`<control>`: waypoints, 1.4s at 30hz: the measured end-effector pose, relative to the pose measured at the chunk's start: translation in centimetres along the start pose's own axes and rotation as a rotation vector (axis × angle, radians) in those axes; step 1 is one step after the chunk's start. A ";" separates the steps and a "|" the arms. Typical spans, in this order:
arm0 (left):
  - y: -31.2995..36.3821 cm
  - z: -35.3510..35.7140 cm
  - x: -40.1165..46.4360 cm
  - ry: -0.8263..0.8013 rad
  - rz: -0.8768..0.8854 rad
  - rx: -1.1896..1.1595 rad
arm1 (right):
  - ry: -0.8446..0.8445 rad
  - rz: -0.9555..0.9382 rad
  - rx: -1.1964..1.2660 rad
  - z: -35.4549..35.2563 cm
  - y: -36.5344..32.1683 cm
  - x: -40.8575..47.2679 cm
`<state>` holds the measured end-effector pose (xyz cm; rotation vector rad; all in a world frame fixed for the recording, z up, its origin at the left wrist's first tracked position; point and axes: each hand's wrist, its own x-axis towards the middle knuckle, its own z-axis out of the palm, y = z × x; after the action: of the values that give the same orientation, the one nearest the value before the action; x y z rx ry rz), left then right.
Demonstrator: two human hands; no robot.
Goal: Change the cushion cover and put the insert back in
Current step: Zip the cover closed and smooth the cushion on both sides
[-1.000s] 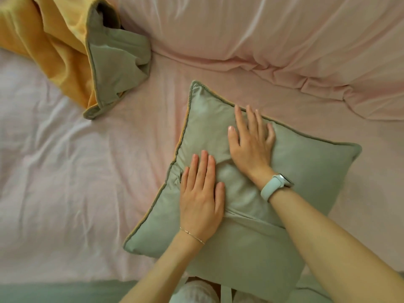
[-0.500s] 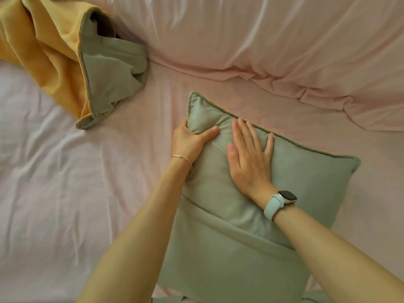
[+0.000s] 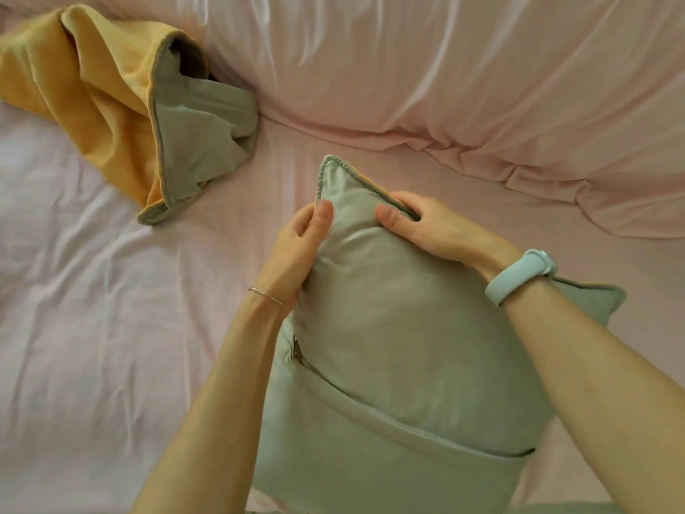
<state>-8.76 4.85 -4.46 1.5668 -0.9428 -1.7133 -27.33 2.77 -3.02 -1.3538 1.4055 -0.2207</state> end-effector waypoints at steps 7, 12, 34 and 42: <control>0.0 1.4 -1.1 0.176 0.017 -0.196 | 0.022 -0.151 -0.018 1.0 -1.2 0.3; -0.6 2.5 -0.7 0.370 0.139 -0.135 | 0.386 -0.093 -0.178 3.3 -1.7 0.0; -3.1 3.9 -0.1 0.129 0.274 1.483 | 0.642 0.112 -0.697 3.7 9.0 -5.6; -5.8 2.8 0.4 0.209 0.229 1.435 | 0.725 0.192 -0.504 5.8 16.1 -8.0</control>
<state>-11.45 8.00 -9.44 2.1831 -2.3536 -0.5170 -34.35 17.38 -12.73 -1.6081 2.3019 -0.2526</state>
